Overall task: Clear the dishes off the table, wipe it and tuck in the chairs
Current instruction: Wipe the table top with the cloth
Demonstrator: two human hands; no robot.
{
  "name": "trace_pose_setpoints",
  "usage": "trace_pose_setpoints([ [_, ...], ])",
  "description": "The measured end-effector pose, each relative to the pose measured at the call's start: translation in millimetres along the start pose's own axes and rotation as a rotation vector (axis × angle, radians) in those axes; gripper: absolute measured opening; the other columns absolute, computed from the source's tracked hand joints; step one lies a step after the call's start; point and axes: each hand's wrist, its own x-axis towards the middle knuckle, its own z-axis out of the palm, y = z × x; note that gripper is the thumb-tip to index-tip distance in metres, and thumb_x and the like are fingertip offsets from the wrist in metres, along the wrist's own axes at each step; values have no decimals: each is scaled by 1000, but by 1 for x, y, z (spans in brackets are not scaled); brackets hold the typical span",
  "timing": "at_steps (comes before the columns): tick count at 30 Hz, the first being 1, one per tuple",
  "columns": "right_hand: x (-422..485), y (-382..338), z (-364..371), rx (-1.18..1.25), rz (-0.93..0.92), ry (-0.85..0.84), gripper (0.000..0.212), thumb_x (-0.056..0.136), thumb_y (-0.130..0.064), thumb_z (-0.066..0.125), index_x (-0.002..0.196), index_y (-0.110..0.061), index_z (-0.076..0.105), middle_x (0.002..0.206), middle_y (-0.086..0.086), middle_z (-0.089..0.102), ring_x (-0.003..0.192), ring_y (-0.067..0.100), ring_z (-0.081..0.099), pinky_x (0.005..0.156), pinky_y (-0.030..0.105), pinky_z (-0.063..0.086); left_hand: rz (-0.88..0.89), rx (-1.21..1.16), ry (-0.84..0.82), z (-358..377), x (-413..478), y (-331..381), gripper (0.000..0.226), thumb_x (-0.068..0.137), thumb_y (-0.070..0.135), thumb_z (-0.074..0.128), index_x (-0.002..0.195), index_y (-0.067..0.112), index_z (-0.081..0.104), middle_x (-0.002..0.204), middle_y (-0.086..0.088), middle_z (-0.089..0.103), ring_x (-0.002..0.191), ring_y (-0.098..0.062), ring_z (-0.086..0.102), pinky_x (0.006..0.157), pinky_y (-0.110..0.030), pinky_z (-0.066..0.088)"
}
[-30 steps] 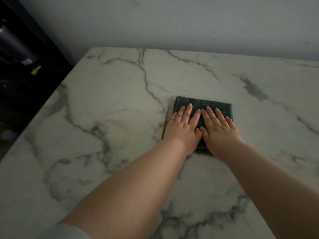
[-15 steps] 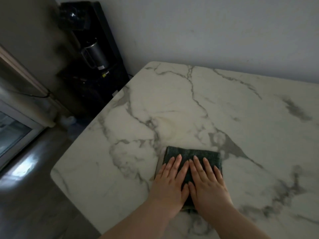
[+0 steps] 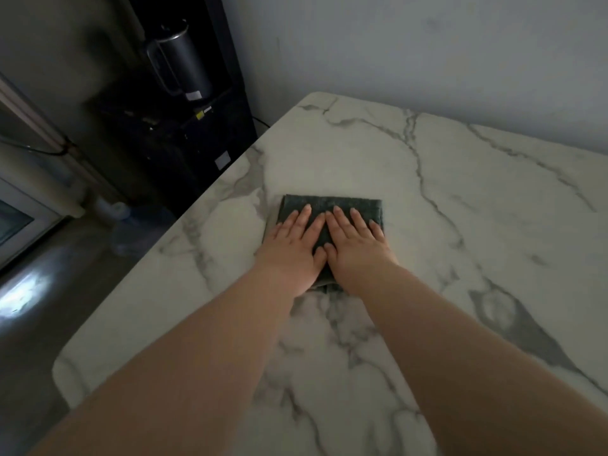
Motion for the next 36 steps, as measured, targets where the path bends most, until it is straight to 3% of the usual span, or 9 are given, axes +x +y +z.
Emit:
trace_pose_setpoints([
  [7,-49,-30,18,54,-40,-20,58,101,-39,14,153,-25,-7,160,-8,-12,148,16,-10,118,36,-4,-40,-54,23,19,-67,-3,61,98,44,13,154,30,-4,162,1,-11,150,-16,-2,122,-36,6],
  [11,-134,-30,46,50,-56,64,59,89,-38,31,141,-15,48,150,1,41,136,24,42,113,37,24,19,-74,78,43,-142,15,64,86,42,36,145,20,43,153,-8,38,136,-27,44,111,-40,31],
  [16,-155,-10,53,40,-71,140,57,92,-40,32,138,-14,52,145,1,48,135,21,40,109,36,19,79,-78,80,46,-151,32,65,81,42,41,142,22,48,151,-6,42,135,-24,46,107,-38,26],
  [19,-117,-1,42,19,-31,147,61,88,-41,32,140,-14,50,147,3,45,135,24,44,110,40,27,105,-81,87,35,-114,29,65,85,43,32,147,25,38,156,-5,33,140,-24,38,117,-38,23],
  [21,-84,7,30,-7,-22,118,68,88,-45,19,148,-17,35,156,1,30,143,24,29,115,39,20,117,-73,40,23,-76,28,70,86,46,15,154,30,13,163,-1,7,149,-21,13,119,-37,10],
  [23,-47,19,16,-19,-27,70,68,92,-47,12,153,-19,15,161,-2,10,148,22,9,118,39,9,81,-80,2,12,-36,27,64,94,45,16,154,32,-2,163,2,-10,150,-18,-4,120,-37,2],
  [27,5,34,0,-49,-9,8,61,100,-42,22,154,-24,0,162,-6,-7,149,17,-6,119,38,2,24,-64,-44,-4,15,28,62,99,43,23,154,31,-3,163,2,-13,150,-19,-6,121,-38,2],
  [33,-51,19,10,-27,16,-21,61,99,-43,15,154,-21,-2,162,-4,-8,149,20,-6,120,39,3,34,-86,-44,7,-40,40,61,100,42,20,153,31,-8,162,1,-17,150,-19,-9,122,-38,0],
  [36,-125,9,30,-57,-56,38,67,93,-44,19,150,-12,30,157,5,26,143,29,27,114,42,23,112,-80,-39,22,-112,45,64,97,45,14,153,30,-12,161,0,-21,149,-20,-12,121,-37,-3],
])
